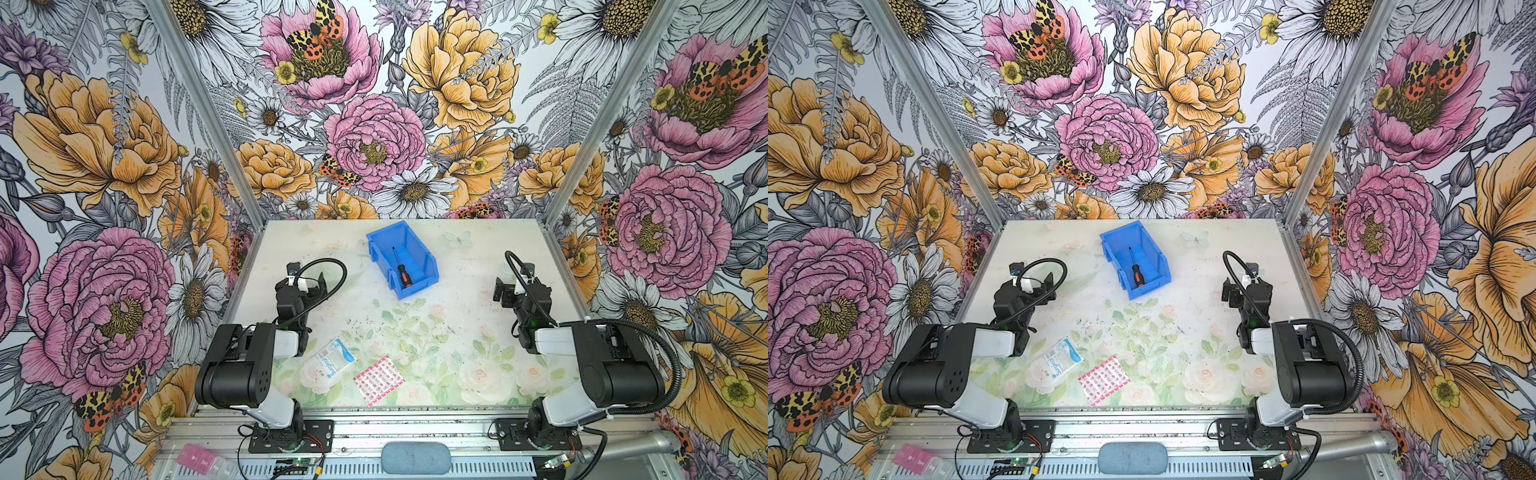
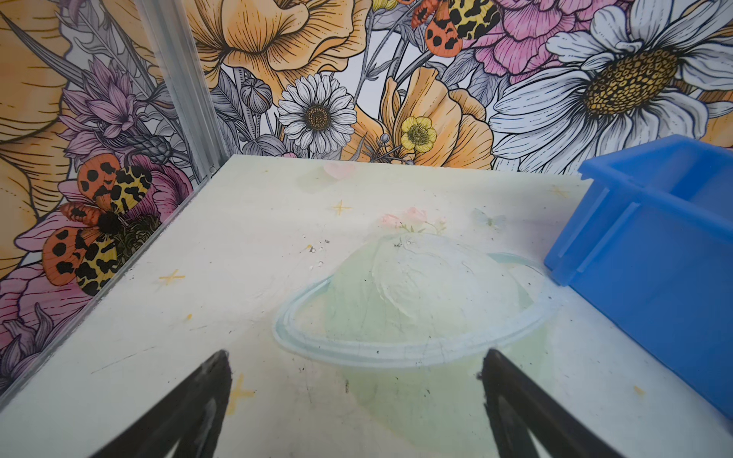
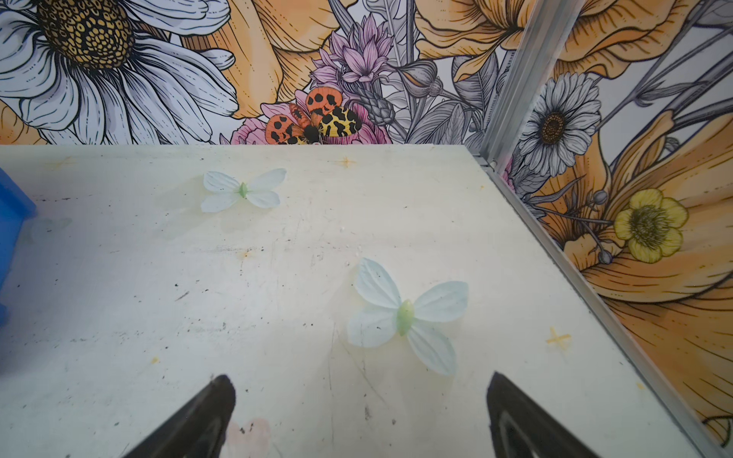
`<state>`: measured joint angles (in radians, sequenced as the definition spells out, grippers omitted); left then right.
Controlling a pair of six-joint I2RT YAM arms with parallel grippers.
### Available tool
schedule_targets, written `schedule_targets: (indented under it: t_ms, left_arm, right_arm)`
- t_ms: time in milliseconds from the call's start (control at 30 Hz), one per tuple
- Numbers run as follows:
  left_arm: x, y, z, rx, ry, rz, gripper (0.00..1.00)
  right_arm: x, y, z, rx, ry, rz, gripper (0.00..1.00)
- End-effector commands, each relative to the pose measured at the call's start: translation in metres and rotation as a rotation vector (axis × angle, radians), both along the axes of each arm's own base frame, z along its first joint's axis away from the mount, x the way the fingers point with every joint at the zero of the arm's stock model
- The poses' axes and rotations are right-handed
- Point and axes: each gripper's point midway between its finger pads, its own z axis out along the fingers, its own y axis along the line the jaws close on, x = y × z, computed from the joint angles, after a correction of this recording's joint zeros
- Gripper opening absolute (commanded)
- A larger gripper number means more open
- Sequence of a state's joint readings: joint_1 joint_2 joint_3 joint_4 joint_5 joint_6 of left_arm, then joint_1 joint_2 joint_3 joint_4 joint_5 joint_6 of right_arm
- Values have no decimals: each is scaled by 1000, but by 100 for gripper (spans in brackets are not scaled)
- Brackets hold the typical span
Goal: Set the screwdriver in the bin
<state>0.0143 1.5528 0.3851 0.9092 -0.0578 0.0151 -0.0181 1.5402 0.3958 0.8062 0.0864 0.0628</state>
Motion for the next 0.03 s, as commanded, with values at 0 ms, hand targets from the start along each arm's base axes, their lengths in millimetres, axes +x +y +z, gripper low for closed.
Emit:
schedule_targets:
  t_ms: [0]
  left_arm:
    - [0,-1,4,-15,-18,-19,99]
  right_arm:
    - [3,-1,15,7,-62,-17,99]
